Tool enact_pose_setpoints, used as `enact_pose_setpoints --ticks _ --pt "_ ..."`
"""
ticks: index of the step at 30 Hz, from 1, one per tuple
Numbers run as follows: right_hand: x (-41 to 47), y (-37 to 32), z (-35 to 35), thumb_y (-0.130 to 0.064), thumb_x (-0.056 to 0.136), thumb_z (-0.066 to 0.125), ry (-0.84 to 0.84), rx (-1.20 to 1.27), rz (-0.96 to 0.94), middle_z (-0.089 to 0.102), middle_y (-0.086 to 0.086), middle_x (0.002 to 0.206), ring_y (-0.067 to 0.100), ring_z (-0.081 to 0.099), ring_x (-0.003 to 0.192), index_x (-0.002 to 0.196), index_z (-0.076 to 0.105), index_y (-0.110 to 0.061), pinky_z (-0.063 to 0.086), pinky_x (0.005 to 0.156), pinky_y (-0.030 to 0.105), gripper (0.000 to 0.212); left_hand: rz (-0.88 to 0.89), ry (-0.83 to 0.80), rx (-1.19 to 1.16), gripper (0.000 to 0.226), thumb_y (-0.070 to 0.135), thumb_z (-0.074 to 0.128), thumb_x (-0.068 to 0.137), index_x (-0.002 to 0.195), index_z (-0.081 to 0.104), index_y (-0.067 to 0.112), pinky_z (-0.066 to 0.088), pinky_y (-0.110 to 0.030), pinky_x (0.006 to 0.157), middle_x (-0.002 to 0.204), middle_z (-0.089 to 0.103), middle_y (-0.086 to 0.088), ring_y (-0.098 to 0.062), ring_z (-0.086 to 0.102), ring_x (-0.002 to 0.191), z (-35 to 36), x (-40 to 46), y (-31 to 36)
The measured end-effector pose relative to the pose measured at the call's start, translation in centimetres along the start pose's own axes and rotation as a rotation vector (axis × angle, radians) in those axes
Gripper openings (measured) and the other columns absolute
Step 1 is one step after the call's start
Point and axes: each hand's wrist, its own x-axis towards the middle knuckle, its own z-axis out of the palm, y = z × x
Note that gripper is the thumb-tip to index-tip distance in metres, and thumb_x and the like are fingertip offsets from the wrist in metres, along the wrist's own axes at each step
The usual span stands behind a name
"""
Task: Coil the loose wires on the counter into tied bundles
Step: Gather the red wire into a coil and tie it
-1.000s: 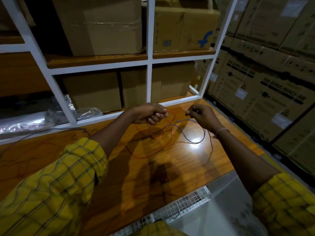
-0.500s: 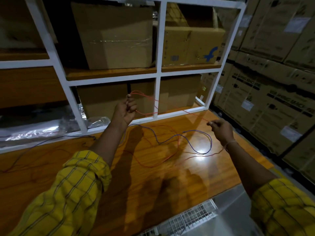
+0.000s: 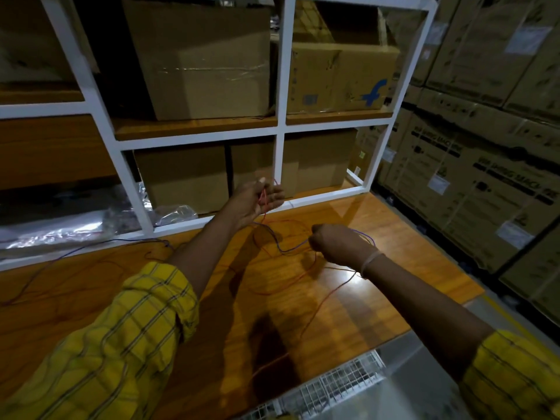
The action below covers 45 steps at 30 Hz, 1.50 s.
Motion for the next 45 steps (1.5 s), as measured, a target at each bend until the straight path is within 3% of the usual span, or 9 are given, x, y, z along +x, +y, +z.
enact_pose_setpoints --ticks 4,11,14,19,31,36,40,42,45 --pt "0.9 0.1 -1.1 -0.014 0.095 0.068 0.211 0.371 -0.066 0.067 -0.001 0.090 0.014 0.057 0.076 0.090 0.072 -0.018 0.048 0.065 0.032 0.008 -0.025 -0.178 0.285 0.020 0.022 0.041 0.110 0.106 0.050 0.005 0.063 -0.046 0.081 0.110 0.072 -0.029 -0.040 0.074 0.102 0.4 -0.4 -0.7" --pt "1.1 0.2 -2.7 -0.019 0.096 0.071 0.429 0.678 0.101 0.068 -0.001 0.073 0.015 0.060 0.066 0.083 0.075 -0.013 0.043 0.060 0.025 0.015 -0.067 -0.274 0.601 0.022 0.024 0.043 0.109 0.105 0.056 0.006 0.059 -0.033 0.067 0.088 0.075 -0.016 -0.026 0.075 0.073 1.0 -1.6 -1.1" --pt "1.1 0.5 -2.5 -0.028 0.094 0.075 0.452 0.770 0.204 0.069 -0.003 0.067 0.011 0.062 0.063 0.076 0.074 -0.014 0.043 0.059 0.021 0.022 -0.076 -0.313 0.759 0.025 0.026 0.046 0.108 0.104 0.060 0.006 0.051 -0.030 0.058 0.075 0.067 -0.007 -0.014 0.057 0.054 0.9 -1.4 -0.7" --pt "0.6 1.3 -2.5 -0.033 0.092 0.077 0.388 0.967 0.262 0.070 -0.003 0.069 0.003 0.062 0.064 0.079 0.076 -0.014 0.047 0.062 0.013 0.022 -0.189 -0.392 0.874 0.025 0.029 0.047 0.107 0.090 0.057 0.015 0.026 -0.024 0.047 0.065 0.045 0.004 -0.009 0.034 0.053 0.2 -2.1 0.6" --pt "-0.7 3.0 0.2 -0.019 0.098 0.071 0.345 1.171 0.526 0.063 0.005 0.069 0.006 0.050 0.054 0.088 0.075 -0.003 0.039 0.050 0.018 0.019 -0.396 -0.426 0.269 0.022 0.020 0.041 0.105 0.086 0.049 0.012 0.009 -0.016 0.039 0.056 0.028 0.010 -0.003 0.011 0.048 -8.5 -4.9 4.8" --pt "-2.7 3.4 2.8 -0.025 0.096 0.066 0.255 1.775 0.604 0.044 0.003 0.069 0.010 0.033 0.050 0.098 0.067 -0.003 0.031 0.045 0.023 0.022 -0.255 -0.237 -0.026 0.014 0.023 0.045 0.097 0.085 0.044 0.017 0.015 -0.013 0.035 0.055 0.033 0.010 -0.003 0.011 0.049 -14.7 -6.8 7.0" --pt "-2.3 1.3 2.3 -0.025 0.099 0.061 0.121 1.892 0.439 0.036 -0.005 0.063 0.006 0.028 0.048 0.113 0.062 0.001 0.020 0.044 0.022 0.029 -0.288 -0.106 -0.078 0.021 0.022 0.041 0.102 0.082 0.045 0.017 0.013 -0.014 0.035 0.052 0.034 0.009 -0.002 0.010 0.050 -17.3 -7.1 6.1" --pt "-1.0 0.2 2.1 -0.025 0.105 0.056 0.222 1.791 0.493 0.039 -0.003 0.065 0.008 0.030 0.049 0.115 0.066 0.002 0.021 0.047 0.024 0.030 -0.313 -0.061 -0.163 0.017 0.019 0.046 0.096 0.080 0.045 0.015 0.015 -0.015 0.034 0.050 0.034 0.007 -0.003 0.015 0.043 -17.5 -7.1 5.5" --pt "1.0 -1.2 2.4 -0.024 0.105 0.059 0.450 1.009 0.616 0.071 0.006 0.077 0.020 0.063 0.064 0.100 0.079 -0.006 0.043 0.060 0.029 0.028 -0.333 -0.003 -0.309 0.030 0.016 0.034 0.107 0.079 0.044 0.013 0.021 -0.017 0.030 0.049 0.034 0.005 -0.006 0.029 0.035 -17.6 -6.4 4.6"
